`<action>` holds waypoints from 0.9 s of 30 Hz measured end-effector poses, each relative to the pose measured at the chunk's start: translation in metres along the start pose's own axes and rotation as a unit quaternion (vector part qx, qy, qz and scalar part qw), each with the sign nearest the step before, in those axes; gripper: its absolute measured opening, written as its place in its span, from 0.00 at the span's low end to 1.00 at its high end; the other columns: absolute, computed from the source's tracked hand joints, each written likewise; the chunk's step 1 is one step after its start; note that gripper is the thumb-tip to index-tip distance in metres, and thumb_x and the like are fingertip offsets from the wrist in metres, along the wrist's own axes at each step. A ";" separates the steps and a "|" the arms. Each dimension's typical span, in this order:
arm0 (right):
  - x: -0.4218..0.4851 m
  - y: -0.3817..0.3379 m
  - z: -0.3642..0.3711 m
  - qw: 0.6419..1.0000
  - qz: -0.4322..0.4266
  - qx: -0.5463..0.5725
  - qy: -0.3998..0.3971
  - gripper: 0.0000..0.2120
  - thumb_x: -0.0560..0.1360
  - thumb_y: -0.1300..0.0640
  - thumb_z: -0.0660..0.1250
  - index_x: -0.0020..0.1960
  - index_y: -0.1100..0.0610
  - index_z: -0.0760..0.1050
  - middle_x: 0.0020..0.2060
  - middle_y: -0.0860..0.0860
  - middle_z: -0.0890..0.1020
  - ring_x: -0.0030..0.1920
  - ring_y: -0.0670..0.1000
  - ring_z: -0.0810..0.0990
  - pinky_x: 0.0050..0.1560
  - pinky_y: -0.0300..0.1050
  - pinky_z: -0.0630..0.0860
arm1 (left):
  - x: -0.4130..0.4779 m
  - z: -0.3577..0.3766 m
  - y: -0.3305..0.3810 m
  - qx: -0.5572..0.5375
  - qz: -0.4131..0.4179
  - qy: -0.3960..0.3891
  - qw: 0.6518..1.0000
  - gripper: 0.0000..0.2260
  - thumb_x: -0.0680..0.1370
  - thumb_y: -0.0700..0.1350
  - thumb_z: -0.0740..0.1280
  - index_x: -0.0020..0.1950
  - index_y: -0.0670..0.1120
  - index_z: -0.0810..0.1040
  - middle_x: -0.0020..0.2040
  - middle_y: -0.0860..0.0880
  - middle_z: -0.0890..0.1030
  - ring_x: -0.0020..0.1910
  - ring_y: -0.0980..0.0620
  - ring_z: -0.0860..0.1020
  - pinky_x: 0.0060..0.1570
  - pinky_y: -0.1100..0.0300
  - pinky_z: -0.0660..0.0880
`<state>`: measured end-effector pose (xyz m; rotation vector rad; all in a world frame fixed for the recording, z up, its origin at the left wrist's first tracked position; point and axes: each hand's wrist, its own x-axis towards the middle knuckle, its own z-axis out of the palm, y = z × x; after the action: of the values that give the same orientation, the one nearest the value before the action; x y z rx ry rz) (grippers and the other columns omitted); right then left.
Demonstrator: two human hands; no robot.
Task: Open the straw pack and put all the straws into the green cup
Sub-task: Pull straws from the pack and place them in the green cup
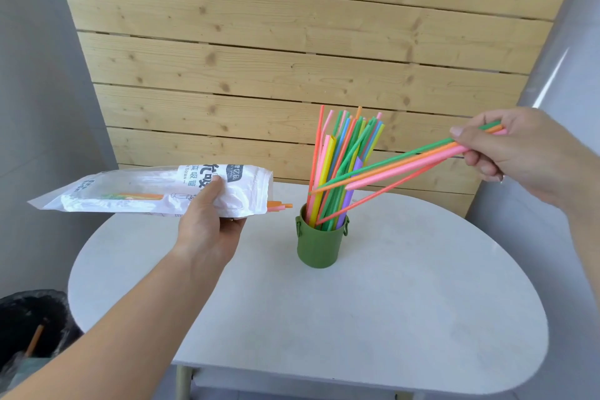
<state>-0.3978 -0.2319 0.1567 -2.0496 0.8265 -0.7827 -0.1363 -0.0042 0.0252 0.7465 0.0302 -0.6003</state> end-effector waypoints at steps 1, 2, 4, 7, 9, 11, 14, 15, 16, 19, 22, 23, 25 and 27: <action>0.000 -0.001 0.000 1.000 -0.001 -0.011 -0.004 0.10 0.78 0.55 0.70 0.42 0.61 0.78 0.23 0.49 0.77 0.23 0.49 0.68 0.23 0.40 0.66 | -0.001 0.000 0.000 0.004 0.000 0.003 1.000 0.14 0.82 0.41 0.69 0.67 0.40 0.78 0.64 0.44 0.84 0.60 0.46 0.85 0.64 0.43 0.79; -0.001 -0.001 0.001 1.000 -0.002 -0.022 -0.008 0.10 0.78 0.55 0.70 0.42 0.61 0.78 0.23 0.49 0.77 0.23 0.49 0.68 0.24 0.40 0.66 | -0.002 0.000 0.001 0.008 -0.001 0.007 1.000 0.13 0.82 0.41 0.69 0.66 0.41 0.78 0.64 0.45 0.84 0.60 0.46 0.85 0.63 0.45 0.80; -0.001 -0.003 0.005 0.999 0.001 -0.037 -0.013 0.10 0.77 0.55 0.71 0.42 0.61 0.79 0.24 0.51 0.78 0.24 0.50 0.68 0.25 0.41 0.66 | -0.003 0.000 0.001 0.013 0.001 0.007 1.000 0.09 0.82 0.41 0.69 0.62 0.42 0.79 0.63 0.46 0.84 0.61 0.47 0.84 0.63 0.48 0.80; -0.001 -0.005 0.014 0.998 0.006 -0.050 -0.034 0.10 0.76 0.55 0.72 0.42 0.61 0.79 0.27 0.54 0.78 0.26 0.52 0.68 0.26 0.41 0.67 | -0.004 0.000 0.001 0.015 0.001 -0.002 1.000 0.05 0.82 0.41 0.68 0.58 0.44 0.80 0.64 0.46 0.84 0.61 0.48 0.84 0.63 0.47 0.80; 0.001 -0.007 0.022 0.998 0.008 -0.058 -0.034 0.10 0.75 0.54 0.73 0.41 0.61 0.79 0.27 0.54 0.78 0.26 0.53 0.68 0.27 0.41 0.67 | -0.003 -0.001 0.000 0.017 0.000 -0.002 1.000 0.05 0.82 0.41 0.68 0.57 0.43 0.80 0.65 0.45 0.83 0.61 0.47 0.84 0.64 0.45 0.79; 0.005 -0.008 0.032 0.998 0.006 -0.060 -0.032 0.10 0.74 0.53 0.74 0.40 0.60 0.79 0.25 0.53 0.79 0.25 0.53 0.68 0.28 0.42 0.67 | -0.003 -0.002 0.001 0.015 0.000 -0.008 1.000 0.06 0.82 0.41 0.68 0.59 0.42 0.80 0.65 0.44 0.83 0.62 0.45 0.84 0.65 0.43 0.78; 0.012 -0.010 0.048 0.997 0.003 -0.064 -0.033 0.11 0.72 0.52 0.75 0.40 0.59 0.79 0.25 0.53 0.79 0.23 0.52 0.67 0.28 0.41 0.66 | -0.003 -0.003 0.003 0.019 0.000 -0.012 1.000 0.07 0.83 0.41 0.68 0.59 0.41 0.80 0.61 0.45 0.85 0.61 0.45 0.84 0.64 0.43 0.79; 0.014 -0.010 0.052 0.997 0.003 -0.069 -0.029 0.11 0.72 0.52 0.76 0.40 0.59 0.79 0.25 0.53 0.79 0.23 0.51 0.67 0.29 0.41 0.66 | -0.004 -0.004 0.003 0.019 0.001 -0.014 1.000 0.08 0.83 0.41 0.68 0.60 0.41 0.80 0.61 0.45 0.85 0.60 0.45 0.84 0.63 0.43 0.79; 0.017 -0.010 0.057 0.997 -0.001 -0.079 -0.023 0.11 0.71 0.51 0.76 0.40 0.58 0.79 0.25 0.52 0.79 0.21 0.49 0.67 0.29 0.41 0.66 | -0.004 -0.005 0.004 0.019 0.001 -0.014 1.000 0.10 0.83 0.42 0.68 0.63 0.40 0.79 0.62 0.45 0.85 0.60 0.45 0.85 0.63 0.44 0.80; 0.024 -0.012 0.070 0.992 -0.019 -0.122 0.004 0.12 0.71 0.49 0.76 0.39 0.57 0.79 0.25 0.51 0.79 0.18 0.43 0.67 0.30 0.41 0.64 | -0.006 -0.006 0.006 0.012 0.001 -0.003 1.000 0.15 0.82 0.42 0.68 0.67 0.39 0.78 0.65 0.43 0.84 0.61 0.45 0.84 0.64 0.43 0.79; 0.028 -0.014 0.083 0.989 -0.032 -0.145 0.009 0.12 0.71 0.50 0.76 0.40 0.57 0.78 0.29 0.53 0.80 0.26 0.49 0.72 0.31 0.43 0.66 | -0.007 -0.006 0.009 0.016 0.001 0.001 1.000 0.07 0.83 0.41 0.68 0.59 0.42 0.80 0.58 0.46 0.86 0.52 0.49 0.87 0.56 0.48 0.83; 0.029 -0.015 0.087 0.989 -0.039 -0.145 0.010 0.11 0.72 0.50 0.75 0.40 0.56 0.78 0.31 0.53 0.80 0.29 0.51 0.74 0.33 0.43 0.67 | -0.007 -0.007 0.009 0.017 0.001 0.002 1.000 0.06 0.83 0.41 0.67 0.59 0.42 0.80 0.56 0.46 0.86 0.50 0.49 0.87 0.52 0.50 0.84; 0.032 -0.016 0.095 0.989 -0.047 -0.139 0.017 0.10 0.72 0.50 0.75 0.41 0.56 0.78 0.34 0.52 0.81 0.34 0.52 0.77 0.35 0.43 0.69 | -0.006 -0.008 0.010 0.014 0.000 0.004 1.000 0.10 0.83 0.41 0.68 0.63 0.40 0.79 0.60 0.45 0.85 0.55 0.47 0.86 0.55 0.47 0.83; 0.037 -0.016 0.104 0.989 -0.048 -0.135 0.037 0.14 0.71 0.47 0.75 0.46 0.57 0.77 0.37 0.52 0.82 0.36 0.52 0.79 0.35 0.44 0.70 | -0.006 -0.009 0.011 0.009 0.002 -0.001 1.000 0.09 0.82 0.41 0.68 0.61 0.41 0.80 0.61 0.45 0.85 0.60 0.45 0.85 0.62 0.44 0.80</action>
<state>-0.2939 -0.2080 0.1259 -2.3262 0.9217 -0.8409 -0.1334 0.0110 0.0269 0.7644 0.0216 -0.5971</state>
